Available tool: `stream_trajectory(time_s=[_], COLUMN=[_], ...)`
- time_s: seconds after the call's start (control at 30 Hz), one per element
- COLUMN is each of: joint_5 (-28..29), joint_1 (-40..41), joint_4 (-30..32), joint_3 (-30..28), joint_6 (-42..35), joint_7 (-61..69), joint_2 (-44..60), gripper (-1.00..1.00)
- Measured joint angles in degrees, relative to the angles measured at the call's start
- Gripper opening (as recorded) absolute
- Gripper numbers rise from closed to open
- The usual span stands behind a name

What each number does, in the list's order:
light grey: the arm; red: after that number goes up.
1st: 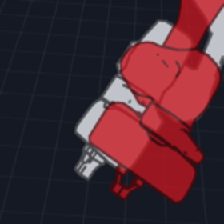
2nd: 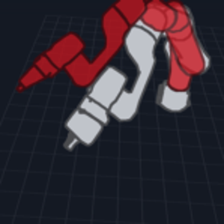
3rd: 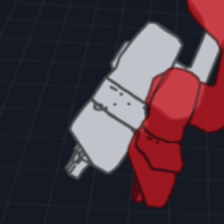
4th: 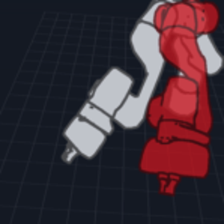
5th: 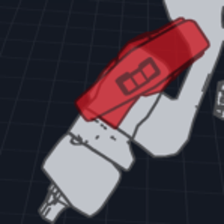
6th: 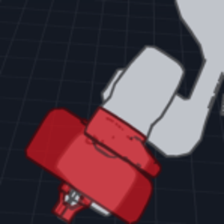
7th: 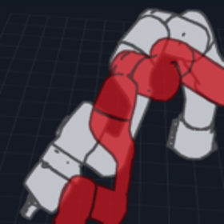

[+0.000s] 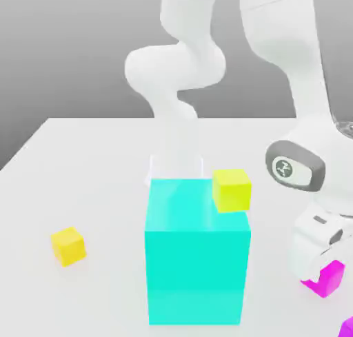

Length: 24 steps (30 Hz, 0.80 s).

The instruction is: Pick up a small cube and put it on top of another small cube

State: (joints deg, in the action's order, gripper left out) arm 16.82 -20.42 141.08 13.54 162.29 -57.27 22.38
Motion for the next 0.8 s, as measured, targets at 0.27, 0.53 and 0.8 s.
stream_trajectory(time_s=[0.27,0.53,0.8], joint_5=[-7.36,-9.32,-7.38], joint_1=[2.71,3.0,1.71], joint_4=[-5.26,-21.52,-24.12], joint_3=[3.12,0.14,-2.2], joint_6=[-11.44,-22.16,-17.0], joint_7=[3.17,-1.1,-3.26], joint_2=[-6.18,-0.95,6.77], gripper=[-1.0,-1.0,1.0])
